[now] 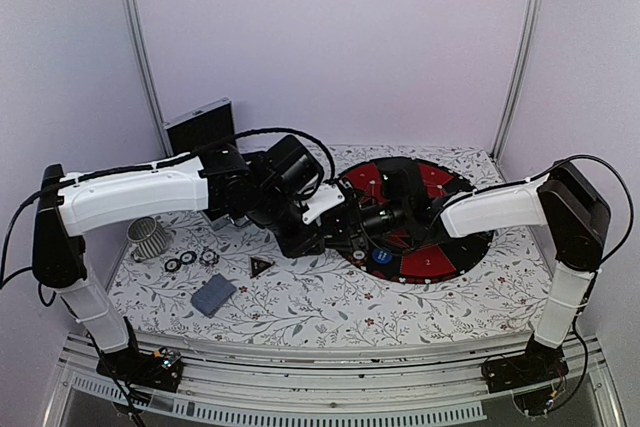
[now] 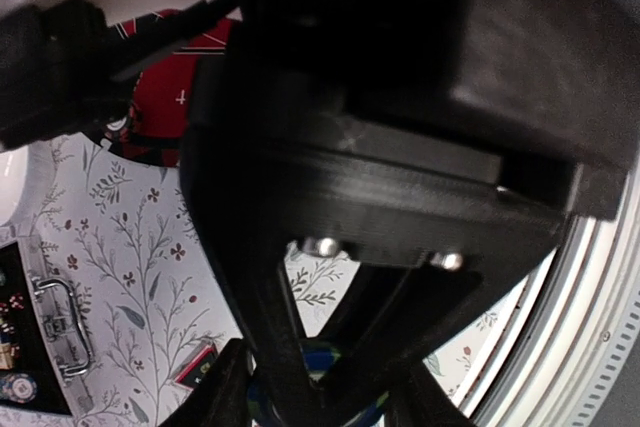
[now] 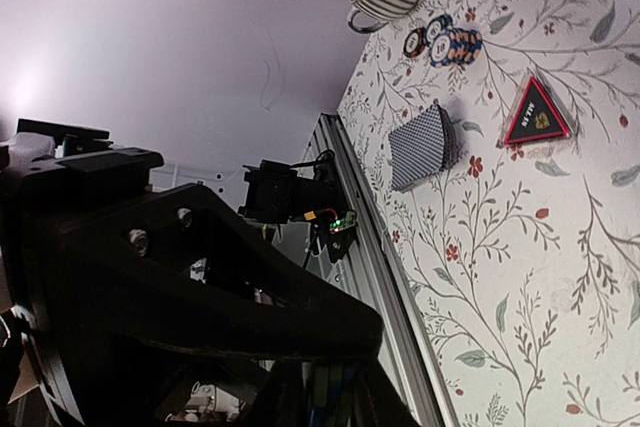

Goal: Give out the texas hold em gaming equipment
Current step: Pass from the left arm to the right, then place the poker chips pile in the small blind area.

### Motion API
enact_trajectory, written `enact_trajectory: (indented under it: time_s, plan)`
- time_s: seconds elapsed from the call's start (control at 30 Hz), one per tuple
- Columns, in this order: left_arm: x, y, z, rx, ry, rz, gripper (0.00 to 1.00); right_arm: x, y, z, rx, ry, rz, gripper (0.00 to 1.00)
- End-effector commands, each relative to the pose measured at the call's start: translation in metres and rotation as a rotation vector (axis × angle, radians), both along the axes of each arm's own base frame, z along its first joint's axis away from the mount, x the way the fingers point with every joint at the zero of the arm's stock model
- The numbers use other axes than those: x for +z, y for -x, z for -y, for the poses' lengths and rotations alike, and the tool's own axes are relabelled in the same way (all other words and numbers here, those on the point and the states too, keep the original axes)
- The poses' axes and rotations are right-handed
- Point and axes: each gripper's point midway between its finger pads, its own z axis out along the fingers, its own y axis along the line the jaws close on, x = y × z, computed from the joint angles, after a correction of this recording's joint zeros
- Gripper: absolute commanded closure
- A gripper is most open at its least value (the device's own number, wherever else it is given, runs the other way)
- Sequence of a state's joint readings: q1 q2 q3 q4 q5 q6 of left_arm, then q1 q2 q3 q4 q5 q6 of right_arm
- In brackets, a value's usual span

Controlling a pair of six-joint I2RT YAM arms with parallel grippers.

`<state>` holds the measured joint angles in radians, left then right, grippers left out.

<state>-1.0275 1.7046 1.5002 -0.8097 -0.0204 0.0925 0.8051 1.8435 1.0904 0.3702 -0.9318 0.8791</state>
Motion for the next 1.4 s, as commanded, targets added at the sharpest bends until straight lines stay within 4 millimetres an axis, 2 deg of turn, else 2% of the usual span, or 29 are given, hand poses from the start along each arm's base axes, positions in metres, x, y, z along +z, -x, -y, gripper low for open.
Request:
enact_trajectory:
  time_s: [0.0,0.07,0.17,0.2,0.27,0.33,0.4,0.5,0.6,0.67,0.77,0.9,1.17,1.37]
  plan:
    - [0.009,-0.001,0.008,-0.015,0.031,0.031,1.0,0.0,0.0,-0.004,0.005,0.005,0.013,0.91]
    - [0.01,-0.001,0.007,-0.013,0.034,0.031,1.0,-0.005,-0.001,0.001,-0.002,0.018,0.007,0.96]
    - [0.014,-0.001,0.006,-0.012,0.041,0.037,0.98,-0.005,-0.007,0.012,-0.03,0.029,0.009,0.97]
    - [0.016,-0.001,0.005,-0.008,0.043,0.043,0.87,-0.004,-0.009,0.017,-0.042,0.034,0.015,0.97]
    - [0.025,-0.003,0.003,0.004,0.066,0.061,0.51,-0.005,-0.016,0.03,-0.08,0.066,0.022,0.98]
    - [0.033,-0.006,0.0,0.023,0.1,0.072,0.33,-0.008,-0.022,0.047,-0.117,0.11,0.042,0.97]
    - [0.043,-0.011,-0.004,0.049,0.15,0.078,0.24,-0.012,-0.025,0.069,-0.155,0.147,0.047,0.98]
    - [0.054,-0.022,-0.016,0.094,0.214,0.057,0.22,-0.033,-0.031,0.108,-0.232,0.229,0.024,0.98]
    - [0.054,-0.033,-0.03,0.143,0.238,0.039,0.22,-0.058,-0.029,0.141,-0.275,0.299,-0.009,0.98]
    - [0.05,-0.041,-0.039,0.182,0.235,0.03,0.22,-0.076,-0.028,0.159,-0.302,0.336,-0.036,0.98]
    - [0.041,-0.054,-0.053,0.25,0.231,-0.002,0.21,-0.096,-0.033,0.173,-0.327,0.392,-0.056,0.98]
    - [0.029,-0.066,-0.066,0.32,0.215,-0.04,0.22,-0.116,-0.04,0.174,-0.312,0.435,-0.072,0.98]
    - [0.023,-0.069,-0.077,0.353,0.209,-0.058,0.22,-0.153,-0.05,0.174,-0.277,0.509,-0.108,0.98]
    - [0.021,-0.07,-0.081,0.361,0.209,-0.061,0.23,-0.161,-0.055,0.177,-0.288,0.534,-0.104,0.97]
